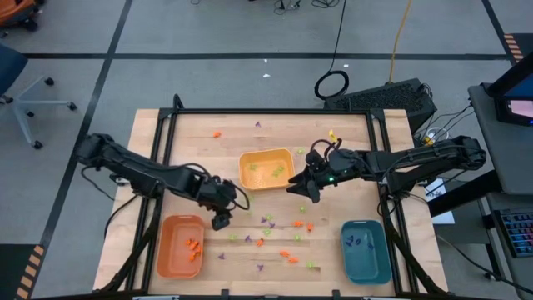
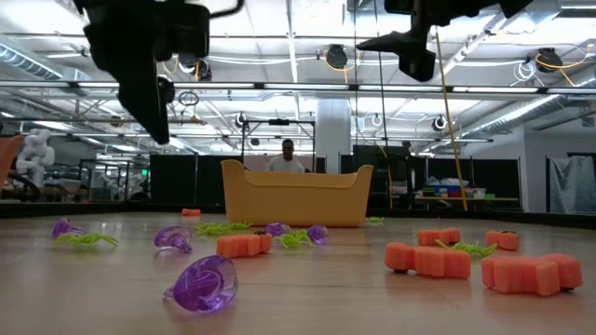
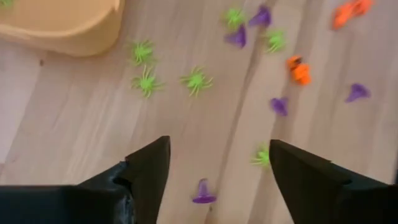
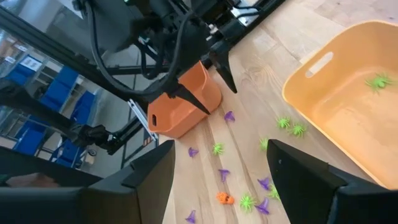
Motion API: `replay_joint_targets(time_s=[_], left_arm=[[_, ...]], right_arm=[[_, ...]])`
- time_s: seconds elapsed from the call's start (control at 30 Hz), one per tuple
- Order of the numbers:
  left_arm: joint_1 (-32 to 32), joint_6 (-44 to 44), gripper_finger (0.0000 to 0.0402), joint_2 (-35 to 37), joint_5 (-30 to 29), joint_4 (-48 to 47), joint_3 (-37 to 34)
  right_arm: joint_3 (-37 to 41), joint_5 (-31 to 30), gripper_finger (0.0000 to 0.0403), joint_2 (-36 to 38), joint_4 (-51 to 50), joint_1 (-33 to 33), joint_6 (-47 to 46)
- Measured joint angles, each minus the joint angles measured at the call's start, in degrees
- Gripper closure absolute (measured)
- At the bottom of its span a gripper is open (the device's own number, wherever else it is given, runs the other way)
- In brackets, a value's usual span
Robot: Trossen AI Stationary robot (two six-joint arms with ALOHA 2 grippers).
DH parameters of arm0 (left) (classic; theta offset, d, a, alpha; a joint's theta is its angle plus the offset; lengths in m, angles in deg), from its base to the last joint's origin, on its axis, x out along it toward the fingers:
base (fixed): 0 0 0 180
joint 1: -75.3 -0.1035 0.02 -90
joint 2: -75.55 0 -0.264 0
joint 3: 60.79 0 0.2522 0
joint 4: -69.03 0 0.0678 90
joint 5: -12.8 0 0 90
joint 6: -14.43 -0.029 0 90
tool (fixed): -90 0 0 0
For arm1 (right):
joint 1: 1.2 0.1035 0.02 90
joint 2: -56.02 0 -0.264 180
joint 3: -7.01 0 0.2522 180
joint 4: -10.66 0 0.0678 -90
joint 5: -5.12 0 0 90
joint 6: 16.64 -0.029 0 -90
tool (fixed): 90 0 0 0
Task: Sort Halloween decoration
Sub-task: Put the violet witch hat toy into the blue bin
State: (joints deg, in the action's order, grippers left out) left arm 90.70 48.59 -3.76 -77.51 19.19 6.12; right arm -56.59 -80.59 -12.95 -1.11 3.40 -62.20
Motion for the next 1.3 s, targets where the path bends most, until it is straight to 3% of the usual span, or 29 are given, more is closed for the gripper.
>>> replay_joint_targets(time_s=[0.27,0.67,1.3], left_arm=[[0.00,-0.24,0.0116,-3.66,1.33,-0.04,0.00],[0.68,-7.96,0.0116,-3.74,1.46,-1.27,-1.20],[10.03,1.17,0.0116,-6.39,-3.53,1.03,-4.07]], right_arm=[[0.00,0.00,0.0163,0.00,-1.77,0.00,0.21],[0.00,0.03,0.0163,0.00,-3.50,0.00,1.25],[0.00,0.22,0.0163,0.00,-4.67,0.02,2.29]])
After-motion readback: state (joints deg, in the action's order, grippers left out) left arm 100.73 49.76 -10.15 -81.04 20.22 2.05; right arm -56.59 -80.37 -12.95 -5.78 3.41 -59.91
